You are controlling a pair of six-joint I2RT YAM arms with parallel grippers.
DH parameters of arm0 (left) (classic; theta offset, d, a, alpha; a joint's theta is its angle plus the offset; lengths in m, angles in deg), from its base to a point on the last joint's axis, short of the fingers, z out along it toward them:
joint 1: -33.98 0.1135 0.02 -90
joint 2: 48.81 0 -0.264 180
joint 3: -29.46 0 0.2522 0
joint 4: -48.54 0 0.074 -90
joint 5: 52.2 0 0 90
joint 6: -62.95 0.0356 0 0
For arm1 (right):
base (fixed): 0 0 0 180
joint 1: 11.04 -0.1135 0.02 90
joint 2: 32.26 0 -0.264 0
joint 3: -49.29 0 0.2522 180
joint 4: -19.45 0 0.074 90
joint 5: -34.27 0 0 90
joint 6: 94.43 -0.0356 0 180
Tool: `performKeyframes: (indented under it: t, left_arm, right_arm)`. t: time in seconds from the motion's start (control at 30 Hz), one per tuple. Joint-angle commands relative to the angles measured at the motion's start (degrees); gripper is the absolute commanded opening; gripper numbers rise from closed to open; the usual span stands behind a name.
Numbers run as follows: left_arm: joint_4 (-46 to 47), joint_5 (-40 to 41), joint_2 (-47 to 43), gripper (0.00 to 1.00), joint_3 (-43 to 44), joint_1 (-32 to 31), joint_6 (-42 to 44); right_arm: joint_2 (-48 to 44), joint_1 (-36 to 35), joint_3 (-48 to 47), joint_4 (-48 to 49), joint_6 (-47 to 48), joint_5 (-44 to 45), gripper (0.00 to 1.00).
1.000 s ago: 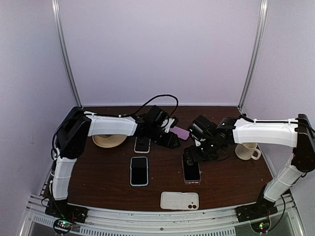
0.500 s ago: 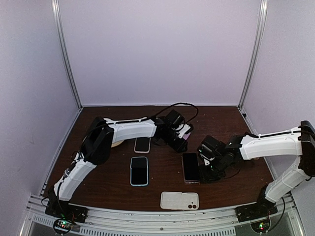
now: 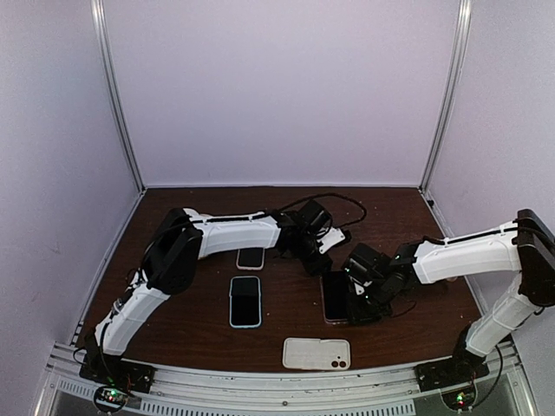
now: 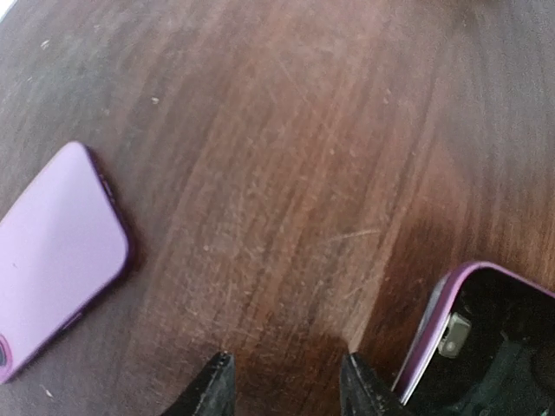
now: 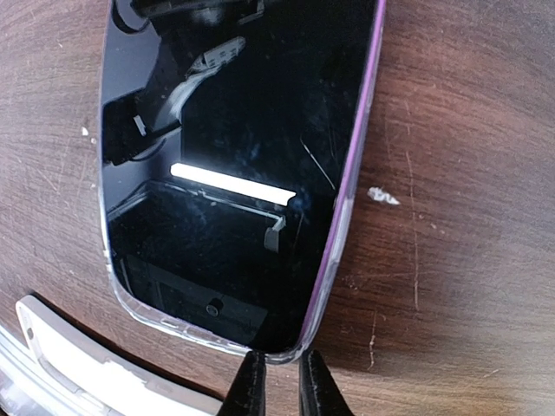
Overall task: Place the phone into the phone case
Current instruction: Press the phone onto the phone case.
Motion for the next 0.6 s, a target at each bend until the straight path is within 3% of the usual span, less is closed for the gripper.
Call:
performKeyframes:
  t: [0.0,0.27,0.57]
  left_arm:
    - [-4.1,-2.0,-1.7,0.45,-6.3,-5.4,9.5]
    - [2.0,-5.4,-6.3,0.41,-14.5,-7.4,9.7]
    - [0.1,1.2,-10.9,0.38,-14.9,-6.2,5.8]
  right_arm:
    - [3.1,-0.3,0.4,6.5,-0.6,3.7,0.12]
    - [1.9,-0.2,0.6,7.5,-0.9,5.2,0.15]
    - [-4.8,0.5,-1.6,-3.9,3.4,4.1,0.35]
